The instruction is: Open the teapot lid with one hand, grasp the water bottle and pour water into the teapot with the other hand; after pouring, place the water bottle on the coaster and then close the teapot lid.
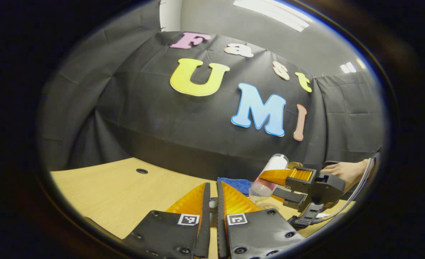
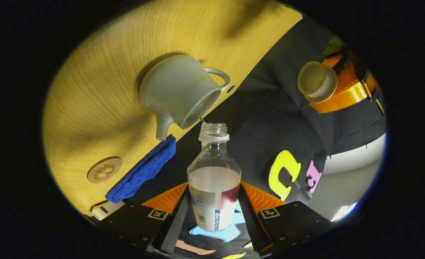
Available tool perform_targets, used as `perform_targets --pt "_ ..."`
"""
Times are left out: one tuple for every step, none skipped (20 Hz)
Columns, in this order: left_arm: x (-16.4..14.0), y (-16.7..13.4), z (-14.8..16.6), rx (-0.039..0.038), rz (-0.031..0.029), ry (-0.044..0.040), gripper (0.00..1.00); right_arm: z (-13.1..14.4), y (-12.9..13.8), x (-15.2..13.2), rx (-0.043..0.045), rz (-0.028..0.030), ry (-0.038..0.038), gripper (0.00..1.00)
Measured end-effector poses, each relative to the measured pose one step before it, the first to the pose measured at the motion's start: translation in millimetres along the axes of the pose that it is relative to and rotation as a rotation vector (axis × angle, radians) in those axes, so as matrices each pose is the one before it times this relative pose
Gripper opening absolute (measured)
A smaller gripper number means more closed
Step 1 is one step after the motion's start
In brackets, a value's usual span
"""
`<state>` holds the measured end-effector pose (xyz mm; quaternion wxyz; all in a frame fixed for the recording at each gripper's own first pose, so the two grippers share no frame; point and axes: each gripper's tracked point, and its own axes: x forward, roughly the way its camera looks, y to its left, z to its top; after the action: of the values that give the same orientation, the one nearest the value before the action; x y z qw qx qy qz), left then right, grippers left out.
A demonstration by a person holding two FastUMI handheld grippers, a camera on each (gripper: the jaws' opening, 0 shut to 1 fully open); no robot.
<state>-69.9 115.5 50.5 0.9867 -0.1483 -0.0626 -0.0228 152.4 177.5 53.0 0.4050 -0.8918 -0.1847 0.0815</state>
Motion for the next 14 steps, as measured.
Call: perform_targets --pt "0.17 -0.59 0.05 -0.00152 -0.00218 -0.00152 0.14 -1.34 4.99 -1.17 0.04163 0.02152 0.00451 0.76" --pt "0.11 -0.36 1.58 -0.00042 -0.00156 -0.00377 0.14 -1.29 2.02 0.32 0.03298 0.00426 0.00713 0.77" --pt "-0.44 0.35 1.03 -0.0003 -0.00086 -0.00398 0.14 0.3 2.26 -1.21 0.02605 0.00308 -0.00016 0.77" --pt "0.21 -0.34 1.66 -0.00127 -0.00146 -0.00321 0.14 1.3 2.64 -1.39 0.02412 0.00396 -0.00387 0.77" --pt "-0.83 -0.24 0.88 -0.00321 -0.00279 -0.00308 0.14 0.05 5.1 0.13 0.03791 0.01347 -0.00057 0.77" --pt "-0.19 -1.16 0.28 -0.00514 -0.00467 0.00021 0.14 -0.9 8.78 -0.3 0.05044 0.02438 0.00452 0.77" --pt "0.36 0.43 -1.77 -0.00302 -0.00114 0.00076 0.14 -0.62 6.32 0.26 0.0456 0.0147 0.00249 0.77" --pt "-0.02 -0.58 -0.73 -0.00022 -0.00197 0.00078 0.14 0.16 4.14 -1.44 0.05581 0.02338 0.00497 0.77" --pt "-0.02 -0.56 0.68 -0.00233 -0.00279 -0.00046 0.14 0.66 6.55 -2.17 0.06939 0.0253 0.00174 0.75" --pt "0.26 -0.39 0.03 -0.00066 -0.00201 0.00133 0.14 3.63 3.78 1.89 0.0602 0.02276 -0.00831 0.75" --pt "0.44 0.67 -0.74 0.00135 0.00112 0.00069 0.14 2.45 -1.16 -2.11 0.04835 0.00291 -0.00677 0.75" --pt "-0.07 0.6 1.21 0.00021 0.00179 -0.00311 0.14 -0.62 0.05 -2.45 0.04746 0.00915 0.00009 0.75" --pt "-0.68 0.61 1.65 0.00058 0.00207 -0.00513 0.14 -6.27 -0.53 -1.47 0.06621 0.0044 0.00674 0.75" --pt "-0.92 0.96 1.67 0.00201 0.00247 -0.00338 0.14 -11.52 1.44 -1.6 0.08822 0.00974 0.01869 0.75"
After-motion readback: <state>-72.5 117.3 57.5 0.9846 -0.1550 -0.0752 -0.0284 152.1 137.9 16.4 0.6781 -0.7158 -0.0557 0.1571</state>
